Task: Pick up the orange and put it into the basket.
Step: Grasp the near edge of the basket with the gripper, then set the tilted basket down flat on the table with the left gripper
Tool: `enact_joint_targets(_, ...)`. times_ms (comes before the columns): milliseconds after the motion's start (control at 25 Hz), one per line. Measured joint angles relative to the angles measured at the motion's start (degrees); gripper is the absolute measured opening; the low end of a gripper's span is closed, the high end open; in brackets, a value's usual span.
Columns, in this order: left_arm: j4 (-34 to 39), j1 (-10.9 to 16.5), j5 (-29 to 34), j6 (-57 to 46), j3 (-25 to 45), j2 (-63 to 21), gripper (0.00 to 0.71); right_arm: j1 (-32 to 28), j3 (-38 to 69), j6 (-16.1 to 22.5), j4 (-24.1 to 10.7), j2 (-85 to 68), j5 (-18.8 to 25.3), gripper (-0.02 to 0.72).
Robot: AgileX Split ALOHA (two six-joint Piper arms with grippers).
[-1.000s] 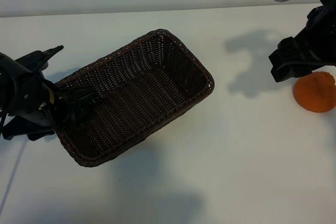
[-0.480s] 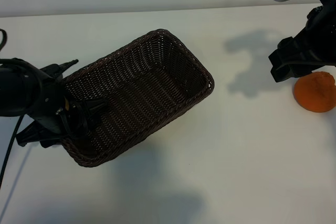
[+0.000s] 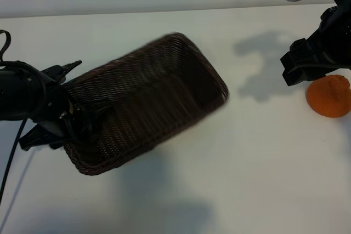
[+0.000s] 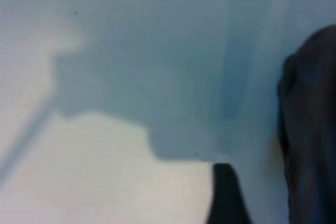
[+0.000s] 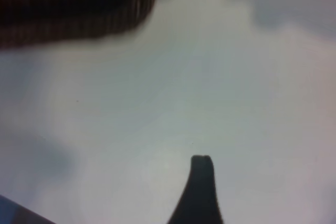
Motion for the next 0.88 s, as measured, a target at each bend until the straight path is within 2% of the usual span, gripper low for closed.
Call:
enact_joint_targets(120, 0.21, 0.05, -1.85, 0.54, 0.0, 0.23, 0.407, 0.0, 0.0, 0.0, 0.0, 0.0, 0.0, 0.595)
enact_joint_targets(360, -0.11, 0.05, -2.48, 0.59, 0.0, -0.4, 0.406, 0.0, 0.0, 0.0, 0.0, 0.0, 0.0, 0.595)
enact_joint_targets(640, -0.6, 0.05, -2.6, 0.73, 0.17, -5.67, 0.403, 0.0, 0.0, 0.0, 0.0, 0.0, 0.0, 0.591)
enact_joint_targets(880, -4.9, 2.73, -2.19, 6.49, 0.24, -10.31, 0.403, 0.0, 0.0, 0.0, 0.0, 0.0, -0.05, 0.56)
